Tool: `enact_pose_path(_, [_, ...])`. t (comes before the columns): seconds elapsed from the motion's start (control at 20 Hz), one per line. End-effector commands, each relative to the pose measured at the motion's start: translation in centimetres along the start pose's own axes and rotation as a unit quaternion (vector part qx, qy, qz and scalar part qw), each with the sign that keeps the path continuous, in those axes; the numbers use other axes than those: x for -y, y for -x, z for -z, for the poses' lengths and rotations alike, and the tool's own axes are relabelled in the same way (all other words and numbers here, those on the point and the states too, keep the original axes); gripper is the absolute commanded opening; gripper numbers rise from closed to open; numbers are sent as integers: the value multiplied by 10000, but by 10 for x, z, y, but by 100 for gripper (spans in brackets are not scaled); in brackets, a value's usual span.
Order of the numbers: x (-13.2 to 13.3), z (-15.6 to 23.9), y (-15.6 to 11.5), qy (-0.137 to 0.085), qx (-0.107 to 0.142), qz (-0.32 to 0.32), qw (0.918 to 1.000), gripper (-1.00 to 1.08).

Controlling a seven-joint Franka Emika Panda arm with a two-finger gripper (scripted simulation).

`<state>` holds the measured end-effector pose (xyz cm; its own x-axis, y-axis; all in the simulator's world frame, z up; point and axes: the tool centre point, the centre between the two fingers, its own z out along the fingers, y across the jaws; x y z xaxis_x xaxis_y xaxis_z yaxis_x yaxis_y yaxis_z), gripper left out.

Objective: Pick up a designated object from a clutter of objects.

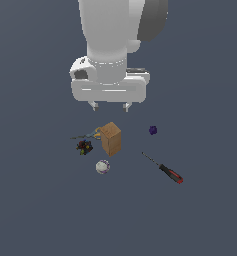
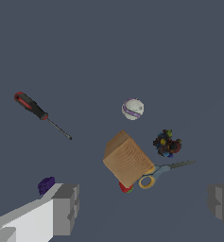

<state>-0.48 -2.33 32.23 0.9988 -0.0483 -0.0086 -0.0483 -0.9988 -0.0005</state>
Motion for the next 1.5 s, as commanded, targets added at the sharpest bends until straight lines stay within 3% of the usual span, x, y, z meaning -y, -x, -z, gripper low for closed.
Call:
enact_pose_path(0.0, [0,0,0,0,0,0,10000,100])
enact_pose_path(0.85, [5,1,-5,30,-43,53,10000,100])
enact_pose_path(1.2, [31,-29,-25,126,-37,654,9978,100])
enact_pose_path(1.45, [62,-66,-43,196,-28,1344,9907,100])
